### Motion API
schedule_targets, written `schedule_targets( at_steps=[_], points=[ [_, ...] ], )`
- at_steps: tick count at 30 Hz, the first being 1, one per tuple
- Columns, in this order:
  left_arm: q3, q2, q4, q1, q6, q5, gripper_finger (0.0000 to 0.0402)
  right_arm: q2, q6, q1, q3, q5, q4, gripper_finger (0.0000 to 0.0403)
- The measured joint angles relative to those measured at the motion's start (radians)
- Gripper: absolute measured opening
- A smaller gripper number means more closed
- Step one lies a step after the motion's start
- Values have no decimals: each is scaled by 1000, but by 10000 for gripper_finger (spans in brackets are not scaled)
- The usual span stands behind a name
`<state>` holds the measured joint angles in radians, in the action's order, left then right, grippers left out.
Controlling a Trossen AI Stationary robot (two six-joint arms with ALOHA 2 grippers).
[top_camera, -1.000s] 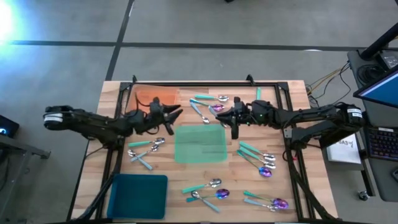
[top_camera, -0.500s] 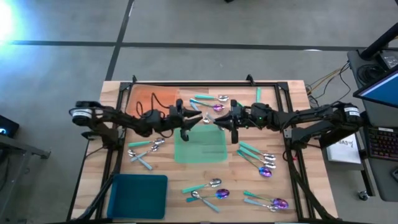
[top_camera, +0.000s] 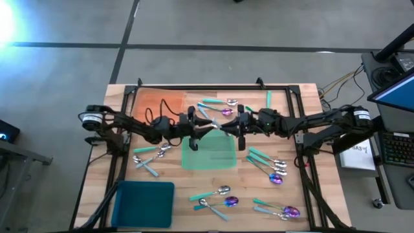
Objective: Sort silverware by color (type)
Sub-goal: Put the blue spoon into the orange bin
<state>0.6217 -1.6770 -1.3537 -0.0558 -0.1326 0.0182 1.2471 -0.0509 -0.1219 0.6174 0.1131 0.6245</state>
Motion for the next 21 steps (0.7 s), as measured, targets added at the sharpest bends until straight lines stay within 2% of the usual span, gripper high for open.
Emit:
schedule_targets(
  at_steps=[21],
  points=[
    [5,-9,7,3,-7,-5,103,-3,35,28,0,-4,16,22]
  ],
)
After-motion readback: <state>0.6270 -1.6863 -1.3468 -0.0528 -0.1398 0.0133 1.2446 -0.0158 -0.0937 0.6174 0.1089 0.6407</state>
